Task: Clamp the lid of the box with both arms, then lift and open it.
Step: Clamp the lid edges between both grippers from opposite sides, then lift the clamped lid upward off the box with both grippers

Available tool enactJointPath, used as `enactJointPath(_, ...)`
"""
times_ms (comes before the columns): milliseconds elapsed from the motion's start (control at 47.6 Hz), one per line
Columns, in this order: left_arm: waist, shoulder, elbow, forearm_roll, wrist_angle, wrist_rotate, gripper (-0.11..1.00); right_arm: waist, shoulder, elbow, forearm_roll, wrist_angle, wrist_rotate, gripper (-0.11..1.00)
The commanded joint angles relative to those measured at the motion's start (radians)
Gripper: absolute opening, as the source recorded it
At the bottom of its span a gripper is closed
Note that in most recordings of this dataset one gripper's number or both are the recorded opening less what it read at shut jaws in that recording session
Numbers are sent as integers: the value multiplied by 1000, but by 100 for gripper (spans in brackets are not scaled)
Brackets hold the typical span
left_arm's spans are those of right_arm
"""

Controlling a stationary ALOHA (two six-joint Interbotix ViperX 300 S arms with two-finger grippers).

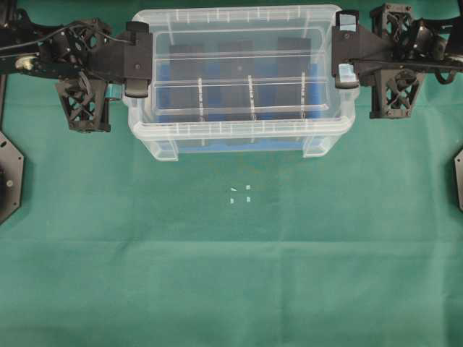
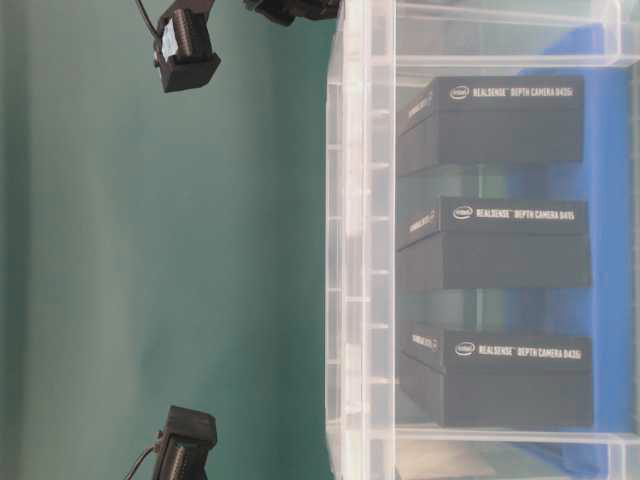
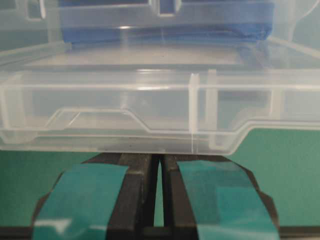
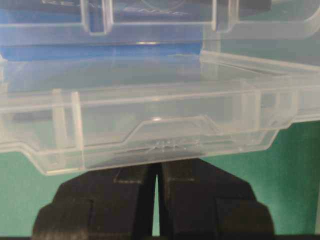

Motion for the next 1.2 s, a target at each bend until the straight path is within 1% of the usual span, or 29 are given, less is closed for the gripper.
enactJointPath(0,-17,-5,-46,-3,-5,-6,1,29,-6,-75,6,-17,12,0)
enactJointPath(420,-35,-6,-91,-2,38,-9,1,32,-29,-86,6,3,12,0)
enactJointPath(672,-43,-6,-124,-3,64,-9,1,35,-48,-84,6,12,37,0)
enactJointPath(861,-43,-8,-144,-3,94,-9,1,34,-64,-92,6,26,37,0)
enactJointPath(1029,-49,-11,-169,-3,135,-11,1,35,-75,-114,6,61,44,0)
enactJointPath(1176,-63,-41,-178,-3,150,-12,1,40,-77,-135,6,95,52,0)
